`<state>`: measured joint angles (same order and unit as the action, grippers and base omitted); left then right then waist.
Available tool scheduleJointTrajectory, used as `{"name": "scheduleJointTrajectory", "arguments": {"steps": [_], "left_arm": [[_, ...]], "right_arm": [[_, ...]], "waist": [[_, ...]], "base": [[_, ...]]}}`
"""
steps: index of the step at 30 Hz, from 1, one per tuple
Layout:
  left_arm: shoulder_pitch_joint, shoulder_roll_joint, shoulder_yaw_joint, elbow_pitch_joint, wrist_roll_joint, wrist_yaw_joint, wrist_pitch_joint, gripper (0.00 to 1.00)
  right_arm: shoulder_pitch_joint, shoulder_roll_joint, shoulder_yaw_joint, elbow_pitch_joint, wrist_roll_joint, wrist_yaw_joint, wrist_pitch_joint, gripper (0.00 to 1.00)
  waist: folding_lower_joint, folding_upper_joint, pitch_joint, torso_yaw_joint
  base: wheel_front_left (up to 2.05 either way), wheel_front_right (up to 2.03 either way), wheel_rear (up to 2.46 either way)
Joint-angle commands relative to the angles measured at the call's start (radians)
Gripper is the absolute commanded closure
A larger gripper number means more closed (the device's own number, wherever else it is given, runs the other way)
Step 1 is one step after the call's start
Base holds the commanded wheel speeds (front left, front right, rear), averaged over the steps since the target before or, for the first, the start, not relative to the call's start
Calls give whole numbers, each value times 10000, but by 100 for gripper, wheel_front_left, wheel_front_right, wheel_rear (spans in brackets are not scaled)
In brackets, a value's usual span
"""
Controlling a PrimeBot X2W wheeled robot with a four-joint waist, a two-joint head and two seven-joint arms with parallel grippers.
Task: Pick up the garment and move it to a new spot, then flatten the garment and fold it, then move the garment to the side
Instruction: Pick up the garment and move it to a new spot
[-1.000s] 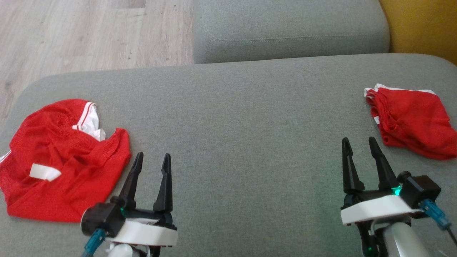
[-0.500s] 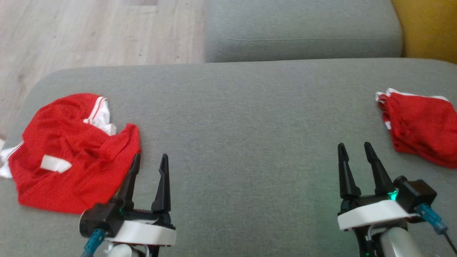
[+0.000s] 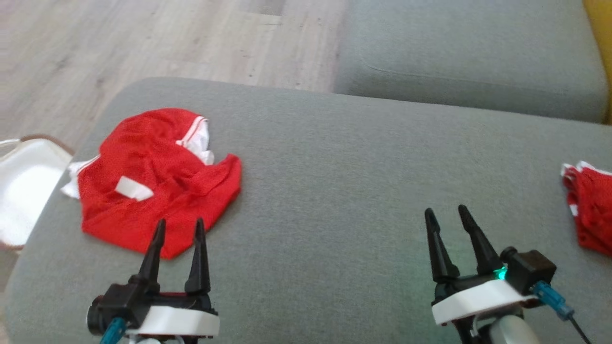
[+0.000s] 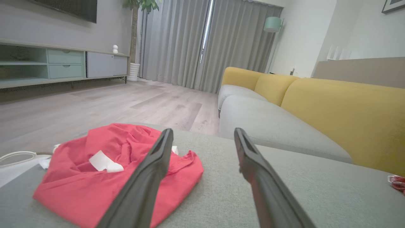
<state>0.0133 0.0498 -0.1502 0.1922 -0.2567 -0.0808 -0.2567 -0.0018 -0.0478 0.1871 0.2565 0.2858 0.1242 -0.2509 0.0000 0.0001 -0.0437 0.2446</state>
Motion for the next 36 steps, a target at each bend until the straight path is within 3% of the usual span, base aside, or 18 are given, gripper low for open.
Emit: {"name": "scheduleJointTrajectory", "arguments": {"steps": [1,13,28,36], "left_arm": [[-238,5,469,-305,110,10,-51,0],[17,4,794,-447,275,-59,-51,0],[-332,10,1253,-570,394,-121,-51,0],[-1805,721,1832,-188,723,-308,-51,0]], "right_arm": [[-209,-24,327,-271,131,65,-108,0],[-86,-24,843,-152,437,65,-108,0],[-293,-24,918,-234,363,65,-109,0],[-673,-24,597,-463,61,65,-109,0]], "waist": [[0,-1,-152,331],[0,-1,-282,852],[0,-1,164,461],[0,-1,933,15]], "base": [[0,0,0],[0,0,0],[0,0,0],[0,0,0]]}}
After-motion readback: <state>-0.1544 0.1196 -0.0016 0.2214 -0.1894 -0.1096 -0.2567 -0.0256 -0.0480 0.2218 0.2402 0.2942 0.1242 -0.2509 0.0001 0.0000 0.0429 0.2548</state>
